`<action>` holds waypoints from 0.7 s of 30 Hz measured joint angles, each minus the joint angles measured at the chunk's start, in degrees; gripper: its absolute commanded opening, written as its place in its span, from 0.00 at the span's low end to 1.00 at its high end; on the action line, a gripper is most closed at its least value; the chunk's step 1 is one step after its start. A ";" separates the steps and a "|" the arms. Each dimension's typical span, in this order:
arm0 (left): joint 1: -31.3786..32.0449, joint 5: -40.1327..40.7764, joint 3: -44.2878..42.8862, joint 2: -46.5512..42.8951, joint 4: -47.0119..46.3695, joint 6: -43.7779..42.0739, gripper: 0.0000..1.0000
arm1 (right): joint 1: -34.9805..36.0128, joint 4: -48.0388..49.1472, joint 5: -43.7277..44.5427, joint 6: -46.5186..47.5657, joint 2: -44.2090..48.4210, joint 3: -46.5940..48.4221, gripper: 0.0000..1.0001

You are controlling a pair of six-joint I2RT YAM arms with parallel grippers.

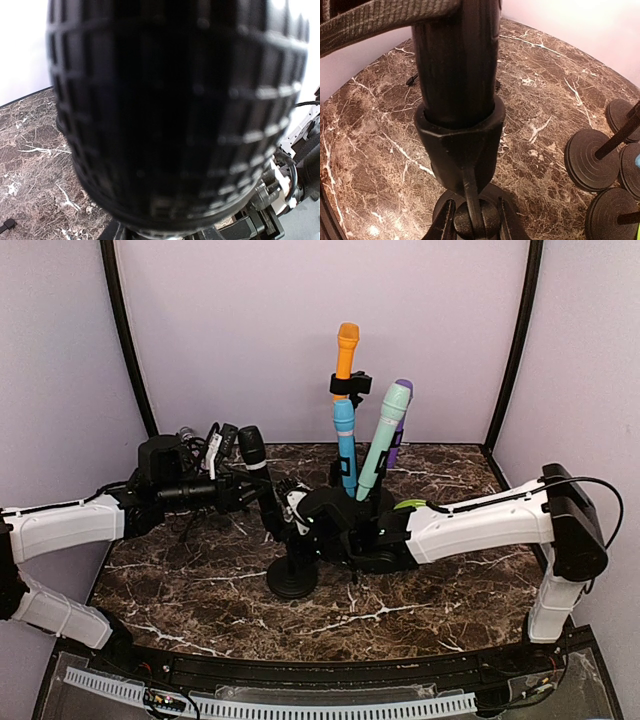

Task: Remove the microphone from the stand
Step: Remove the microphone from the microphone stand.

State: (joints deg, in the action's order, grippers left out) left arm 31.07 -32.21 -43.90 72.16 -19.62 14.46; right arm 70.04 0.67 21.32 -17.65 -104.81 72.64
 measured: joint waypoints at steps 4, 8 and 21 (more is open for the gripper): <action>-0.09 -0.09 0.00 0.00 -0.46 0.35 0.00 | -1.14 -0.33 -2.01 -1.64 0.35 0.00 0.00; -0.13 -0.22 0.02 0.00 -0.98 0.55 0.00 | -1.49 -0.31 -3.02 -2.67 0.44 0.00 0.00; -0.33 -0.31 0.09 0.02 -1.03 0.76 0.00 | -1.40 -0.26 -3.78 -1.57 0.46 0.09 0.00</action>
State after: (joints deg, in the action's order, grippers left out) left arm 30.74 -32.51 -43.81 72.18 -20.64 15.22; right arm 68.64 0.40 17.54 -19.22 -104.36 72.73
